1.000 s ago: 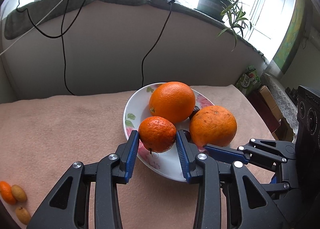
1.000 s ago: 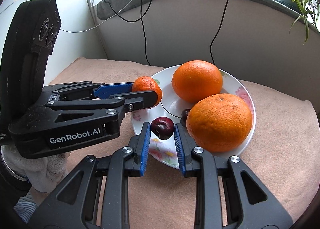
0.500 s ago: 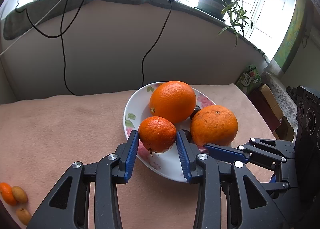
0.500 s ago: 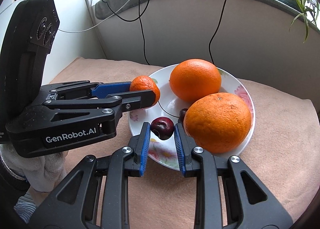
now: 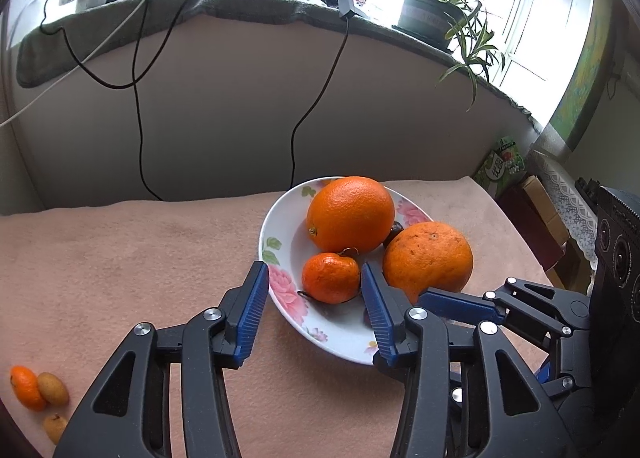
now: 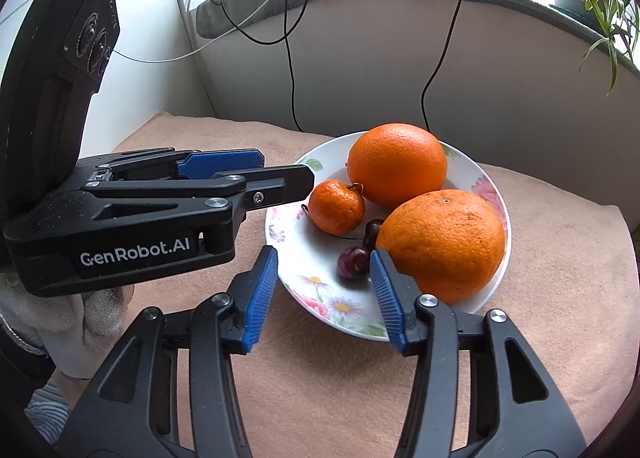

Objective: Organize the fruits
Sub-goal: 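Open the left tool to drop the mandarin while the right tool releases the cherry onto the plate, then move both tools back to the remaining loose fruit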

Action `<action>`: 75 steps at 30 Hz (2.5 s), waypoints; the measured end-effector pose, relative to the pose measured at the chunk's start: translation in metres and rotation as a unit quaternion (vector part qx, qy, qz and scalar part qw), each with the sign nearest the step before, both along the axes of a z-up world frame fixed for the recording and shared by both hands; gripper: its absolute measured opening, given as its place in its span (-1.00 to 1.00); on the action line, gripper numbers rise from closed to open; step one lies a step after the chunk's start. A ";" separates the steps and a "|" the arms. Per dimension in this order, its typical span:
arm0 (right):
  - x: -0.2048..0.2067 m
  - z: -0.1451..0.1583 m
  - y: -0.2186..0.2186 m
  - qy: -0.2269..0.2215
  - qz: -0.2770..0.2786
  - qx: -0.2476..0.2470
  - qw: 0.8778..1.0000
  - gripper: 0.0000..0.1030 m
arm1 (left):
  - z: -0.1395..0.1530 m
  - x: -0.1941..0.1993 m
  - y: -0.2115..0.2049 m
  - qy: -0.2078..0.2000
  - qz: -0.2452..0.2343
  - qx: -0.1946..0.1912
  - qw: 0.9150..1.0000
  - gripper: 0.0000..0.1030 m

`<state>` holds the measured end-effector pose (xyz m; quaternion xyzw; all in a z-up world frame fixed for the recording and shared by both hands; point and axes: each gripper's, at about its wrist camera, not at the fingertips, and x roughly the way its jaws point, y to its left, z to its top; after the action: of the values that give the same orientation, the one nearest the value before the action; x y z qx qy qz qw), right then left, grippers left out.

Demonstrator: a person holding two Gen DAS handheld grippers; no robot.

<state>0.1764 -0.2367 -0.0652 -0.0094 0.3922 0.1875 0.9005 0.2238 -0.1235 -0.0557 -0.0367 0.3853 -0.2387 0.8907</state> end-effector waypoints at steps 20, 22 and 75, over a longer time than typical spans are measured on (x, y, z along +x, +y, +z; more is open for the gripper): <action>-0.032 0.029 0.015 -0.047 0.016 -0.024 0.998 0.53 | 0.022 -0.024 0.018 -0.029 0.023 0.001 0.999 0.32; -0.036 0.032 0.017 -0.055 0.015 -0.029 0.998 0.59 | 0.023 -0.028 0.022 -0.032 0.027 0.001 0.999 0.32; -0.048 0.002 0.135 -0.010 0.141 -0.019 0.990 0.59 | -0.017 -0.113 0.220 -0.001 0.177 0.048 0.983 0.26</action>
<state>0.1288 -0.1018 -0.0627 -0.0833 0.3815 0.3048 0.8687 0.1113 0.0967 -0.0728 -0.0613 0.3829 -0.0585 0.9199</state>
